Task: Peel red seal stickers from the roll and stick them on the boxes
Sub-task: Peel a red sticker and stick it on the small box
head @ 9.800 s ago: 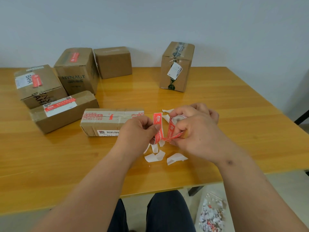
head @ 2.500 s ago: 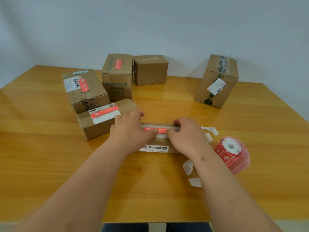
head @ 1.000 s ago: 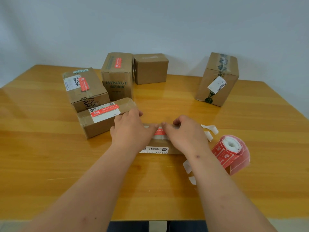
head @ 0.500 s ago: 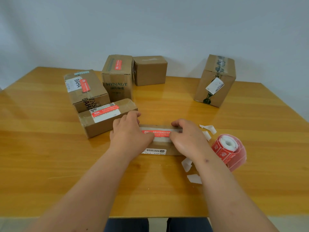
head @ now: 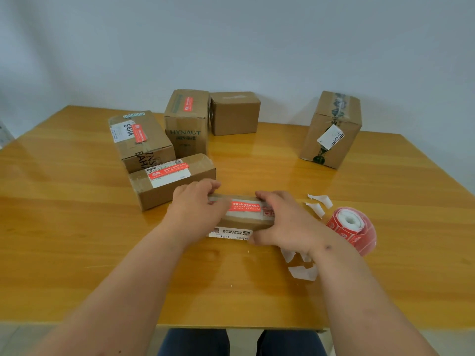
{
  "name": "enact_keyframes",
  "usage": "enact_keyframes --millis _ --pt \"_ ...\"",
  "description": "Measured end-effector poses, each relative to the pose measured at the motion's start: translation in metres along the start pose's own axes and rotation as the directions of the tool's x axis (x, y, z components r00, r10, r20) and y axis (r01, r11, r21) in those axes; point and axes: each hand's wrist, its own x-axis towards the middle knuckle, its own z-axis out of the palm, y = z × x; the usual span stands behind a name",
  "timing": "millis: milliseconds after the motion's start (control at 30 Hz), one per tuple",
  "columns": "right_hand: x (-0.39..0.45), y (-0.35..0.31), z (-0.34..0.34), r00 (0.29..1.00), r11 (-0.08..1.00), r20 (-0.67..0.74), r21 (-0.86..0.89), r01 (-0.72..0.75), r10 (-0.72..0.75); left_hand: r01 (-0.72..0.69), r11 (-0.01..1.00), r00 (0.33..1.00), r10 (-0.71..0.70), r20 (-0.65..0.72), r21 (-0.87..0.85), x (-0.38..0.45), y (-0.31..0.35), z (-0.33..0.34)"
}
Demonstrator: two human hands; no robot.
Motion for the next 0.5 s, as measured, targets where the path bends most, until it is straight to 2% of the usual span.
enact_keyframes --millis 33,100,167,333,500 --pt "0.000 -0.002 0.000 1.000 0.999 0.015 -0.037 0.015 -0.014 -0.016 0.984 0.998 0.006 0.056 0.179 -0.002 0.001 -0.004" --pt "0.001 -0.008 0.003 0.999 0.997 0.015 -0.073 0.038 -0.037 -0.068 0.868 0.988 -0.008 0.152 0.492 -0.006 0.005 -0.014" --pt "0.005 -0.017 0.008 0.998 0.995 -0.004 -0.081 0.063 -0.063 -0.087 0.780 0.985 -0.026 0.170 0.619 -0.008 0.006 -0.024" --pt "0.031 -0.048 0.033 0.972 0.970 -0.065 -0.110 0.218 -0.226 0.017 0.714 0.996 -0.073 0.050 0.700 -0.008 -0.013 -0.050" --pt "0.061 -0.071 0.056 0.963 0.971 -0.127 -0.050 0.234 -0.238 0.116 0.749 0.993 -0.067 -0.099 0.652 -0.006 -0.038 -0.062"
